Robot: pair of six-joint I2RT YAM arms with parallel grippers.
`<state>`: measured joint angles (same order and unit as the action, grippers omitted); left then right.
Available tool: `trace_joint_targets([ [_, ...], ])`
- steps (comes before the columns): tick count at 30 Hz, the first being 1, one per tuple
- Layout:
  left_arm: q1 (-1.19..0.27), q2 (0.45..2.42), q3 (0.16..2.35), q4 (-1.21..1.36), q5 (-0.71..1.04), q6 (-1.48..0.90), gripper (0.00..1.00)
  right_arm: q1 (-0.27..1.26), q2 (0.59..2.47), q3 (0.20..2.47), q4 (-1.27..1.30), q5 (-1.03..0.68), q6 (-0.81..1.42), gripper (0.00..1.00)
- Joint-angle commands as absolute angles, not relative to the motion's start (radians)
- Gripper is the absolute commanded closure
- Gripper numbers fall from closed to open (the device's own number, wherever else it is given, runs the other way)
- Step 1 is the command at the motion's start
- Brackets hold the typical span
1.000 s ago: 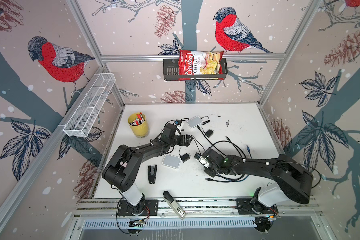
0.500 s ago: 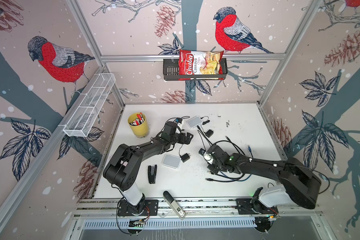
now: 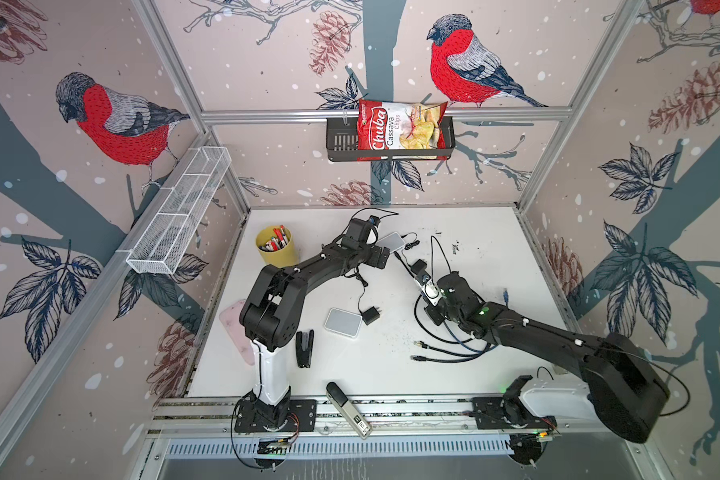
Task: Insert the plug into the switch port
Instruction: 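Lift the blue plug with the right gripper while left gripper moves over router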
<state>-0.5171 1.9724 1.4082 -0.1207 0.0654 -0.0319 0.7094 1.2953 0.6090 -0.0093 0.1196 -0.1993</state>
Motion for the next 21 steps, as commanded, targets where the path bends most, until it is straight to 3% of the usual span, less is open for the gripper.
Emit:
trace_joint_targets([
  [1, -0.524, 2.036, 1.499, -0.253, -0.031, 0.104, 0.04, 0.681, 1.312, 0.613, 0.02, 0.116, -0.164, 0.94],
  [10, -0.525, 2.172, 1.677, -0.315, -0.037, 0.353, 0.04, 0.657, 1.331, 0.583, 0.058, 0.078, -0.162, 0.94],
  [21, -0.523, 2.307, 1.867, -0.391, 0.044, 0.456, 0.04, 0.64, 1.308, 0.554, 0.08, 0.049, -0.161, 0.94],
])
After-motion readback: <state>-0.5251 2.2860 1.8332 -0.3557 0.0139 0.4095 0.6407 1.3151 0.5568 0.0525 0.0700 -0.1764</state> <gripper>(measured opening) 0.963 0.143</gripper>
